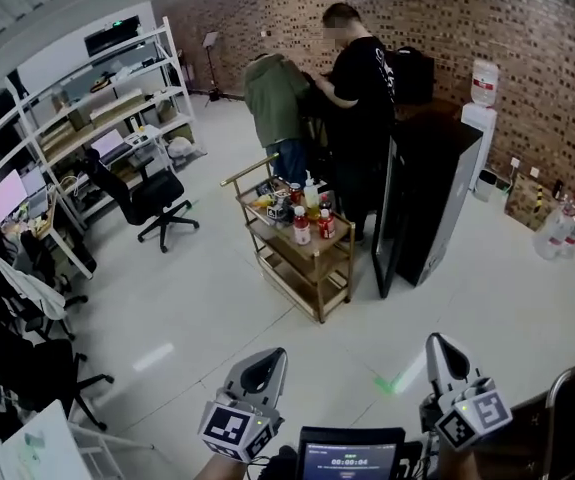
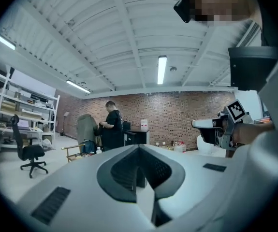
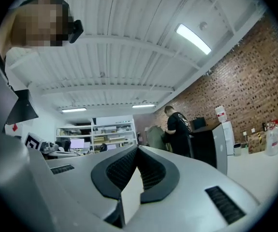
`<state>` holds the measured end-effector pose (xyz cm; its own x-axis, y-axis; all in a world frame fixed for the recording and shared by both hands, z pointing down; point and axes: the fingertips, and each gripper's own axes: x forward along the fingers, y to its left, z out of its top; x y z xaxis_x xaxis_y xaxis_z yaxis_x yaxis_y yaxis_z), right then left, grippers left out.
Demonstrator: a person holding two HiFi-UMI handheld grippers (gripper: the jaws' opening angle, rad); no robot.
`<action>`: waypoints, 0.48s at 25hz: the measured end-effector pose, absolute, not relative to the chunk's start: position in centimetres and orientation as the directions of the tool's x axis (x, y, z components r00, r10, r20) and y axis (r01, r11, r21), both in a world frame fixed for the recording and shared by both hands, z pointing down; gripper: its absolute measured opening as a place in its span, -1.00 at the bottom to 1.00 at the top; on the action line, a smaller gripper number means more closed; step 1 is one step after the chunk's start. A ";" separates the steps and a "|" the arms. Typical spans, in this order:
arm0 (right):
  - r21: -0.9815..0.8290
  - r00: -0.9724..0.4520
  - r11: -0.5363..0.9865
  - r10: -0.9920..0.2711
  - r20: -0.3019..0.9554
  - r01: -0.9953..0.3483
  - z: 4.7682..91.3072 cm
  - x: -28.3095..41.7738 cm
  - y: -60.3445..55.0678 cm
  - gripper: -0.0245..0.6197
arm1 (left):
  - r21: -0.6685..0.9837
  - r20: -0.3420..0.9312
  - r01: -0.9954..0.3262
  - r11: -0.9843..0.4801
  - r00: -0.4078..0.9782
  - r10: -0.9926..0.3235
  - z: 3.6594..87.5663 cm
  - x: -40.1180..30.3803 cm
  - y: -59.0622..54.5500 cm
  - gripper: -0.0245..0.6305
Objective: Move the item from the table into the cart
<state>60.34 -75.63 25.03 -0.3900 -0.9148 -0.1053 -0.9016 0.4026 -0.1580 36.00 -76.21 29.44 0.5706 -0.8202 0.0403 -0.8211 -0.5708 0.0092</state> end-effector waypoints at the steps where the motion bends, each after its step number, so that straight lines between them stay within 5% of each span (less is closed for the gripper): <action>1: -0.155 -0.407 0.419 -0.907 -0.106 -0.895 25.0 58.5 -75.8 -0.92 | 0.020 0.039 -0.835 -0.550 0.551 -0.834 29.6 34.1 -76.0 -0.92; 12: -0.161 -0.675 0.684 -0.729 -0.116 -0.711 27.0 26.6 -79.1 -0.92 | 0.047 0.012 -0.969 -0.242 0.243 -0.970 30.9 2.3 -71.4 -0.93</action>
